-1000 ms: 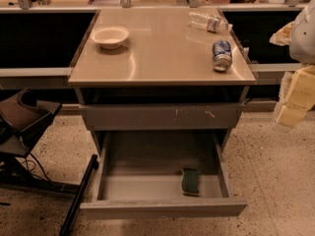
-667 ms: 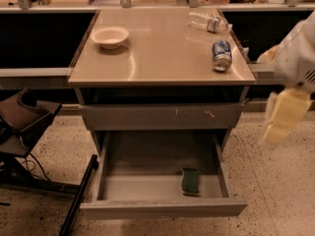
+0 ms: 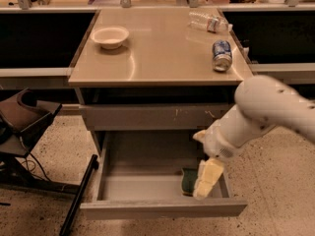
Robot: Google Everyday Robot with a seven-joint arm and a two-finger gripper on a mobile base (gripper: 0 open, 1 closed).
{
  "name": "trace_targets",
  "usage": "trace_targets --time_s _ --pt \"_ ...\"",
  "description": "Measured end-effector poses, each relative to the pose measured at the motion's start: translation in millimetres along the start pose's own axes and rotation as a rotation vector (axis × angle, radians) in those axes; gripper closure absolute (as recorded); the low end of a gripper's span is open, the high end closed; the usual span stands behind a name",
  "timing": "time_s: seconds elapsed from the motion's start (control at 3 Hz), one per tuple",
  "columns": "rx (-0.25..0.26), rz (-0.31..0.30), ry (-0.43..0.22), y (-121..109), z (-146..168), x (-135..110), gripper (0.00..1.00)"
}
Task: Pick sponge from middle drawer and place on counter
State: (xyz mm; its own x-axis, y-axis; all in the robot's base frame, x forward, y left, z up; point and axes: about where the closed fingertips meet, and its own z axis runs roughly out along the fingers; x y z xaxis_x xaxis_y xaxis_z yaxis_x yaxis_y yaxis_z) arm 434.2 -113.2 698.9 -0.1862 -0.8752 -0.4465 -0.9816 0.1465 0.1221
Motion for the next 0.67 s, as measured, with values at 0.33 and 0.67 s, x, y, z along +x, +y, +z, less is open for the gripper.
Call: trace_targets --time_s 0.33,0.67 --pt "-0.047 0.083 -0.061 -32.3 93.3 17.5 0.0" --pt "0.021 0.209 -0.089 -77.4 127.8 39.2 0.0"
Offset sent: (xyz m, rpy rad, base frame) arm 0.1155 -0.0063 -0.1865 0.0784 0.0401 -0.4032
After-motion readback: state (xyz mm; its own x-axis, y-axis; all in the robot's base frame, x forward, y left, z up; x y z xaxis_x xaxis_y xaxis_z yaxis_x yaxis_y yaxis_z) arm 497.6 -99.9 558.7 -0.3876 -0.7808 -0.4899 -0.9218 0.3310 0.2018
